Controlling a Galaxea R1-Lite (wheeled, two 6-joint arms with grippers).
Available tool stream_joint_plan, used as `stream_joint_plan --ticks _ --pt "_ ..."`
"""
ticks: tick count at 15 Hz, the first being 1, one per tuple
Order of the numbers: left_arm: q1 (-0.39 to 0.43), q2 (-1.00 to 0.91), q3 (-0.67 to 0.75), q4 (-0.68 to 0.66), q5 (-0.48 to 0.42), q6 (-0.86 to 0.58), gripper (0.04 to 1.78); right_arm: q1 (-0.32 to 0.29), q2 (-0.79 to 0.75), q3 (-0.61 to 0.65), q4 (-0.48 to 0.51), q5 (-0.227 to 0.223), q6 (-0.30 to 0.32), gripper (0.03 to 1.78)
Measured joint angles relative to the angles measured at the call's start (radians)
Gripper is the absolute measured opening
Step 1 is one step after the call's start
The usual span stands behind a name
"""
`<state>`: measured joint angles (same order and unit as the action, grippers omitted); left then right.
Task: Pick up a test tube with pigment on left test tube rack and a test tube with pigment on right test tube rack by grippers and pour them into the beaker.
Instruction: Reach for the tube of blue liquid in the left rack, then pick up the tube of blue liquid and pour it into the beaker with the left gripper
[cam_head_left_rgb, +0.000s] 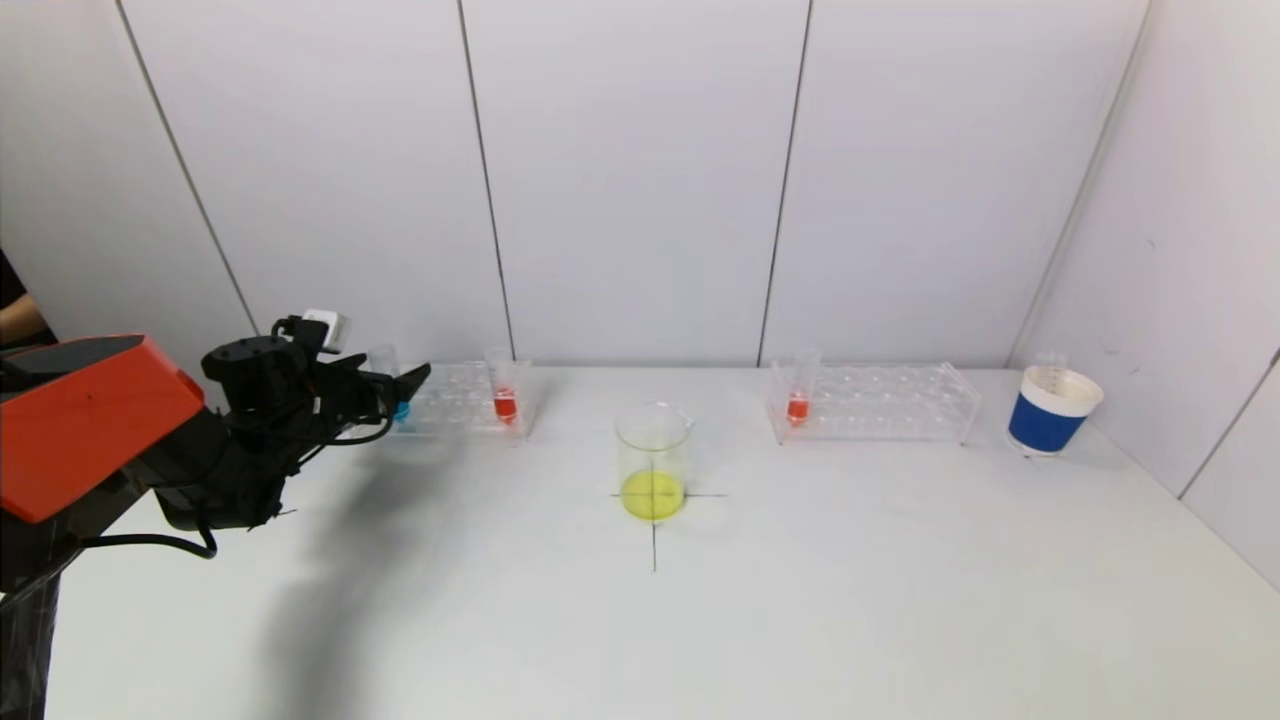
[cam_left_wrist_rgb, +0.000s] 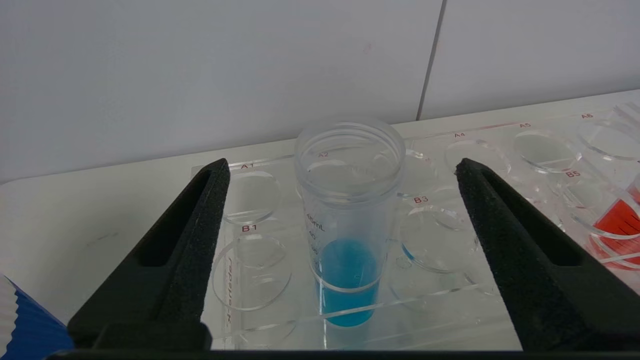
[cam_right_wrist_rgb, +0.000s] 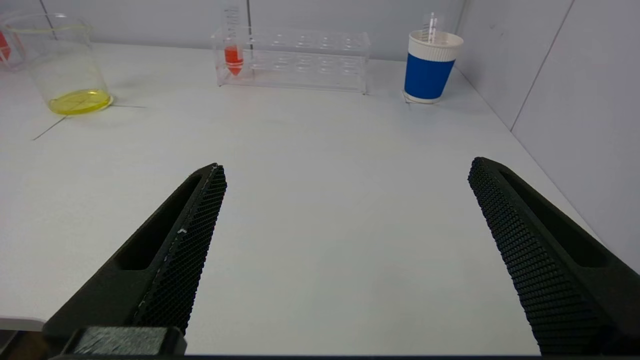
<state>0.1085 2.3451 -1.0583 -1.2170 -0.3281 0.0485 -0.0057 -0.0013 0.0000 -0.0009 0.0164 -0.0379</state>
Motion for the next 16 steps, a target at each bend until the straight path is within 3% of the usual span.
stream_joint_plan --ticks 2,6,7,16 --pt "0.001 0.000 0.000 0.000 0.000 0.000 1.29 0.000 0.000 0.000 0.000 0.000 0.000 1.76" --pt "0.001 0.001 0.000 0.000 0.000 0.000 0.55 0.000 0.000 0.000 0.000 0.000 0.000 1.76" --pt "0.001 0.002 0.000 0.000 0.000 0.000 0.48 0.000 0.000 0.000 0.000 0.000 0.000 1.76" --pt "0.001 0.002 -0.003 0.001 0.000 0.000 0.45 0.000 0.000 0.000 0.000 0.000 0.000 1.76"
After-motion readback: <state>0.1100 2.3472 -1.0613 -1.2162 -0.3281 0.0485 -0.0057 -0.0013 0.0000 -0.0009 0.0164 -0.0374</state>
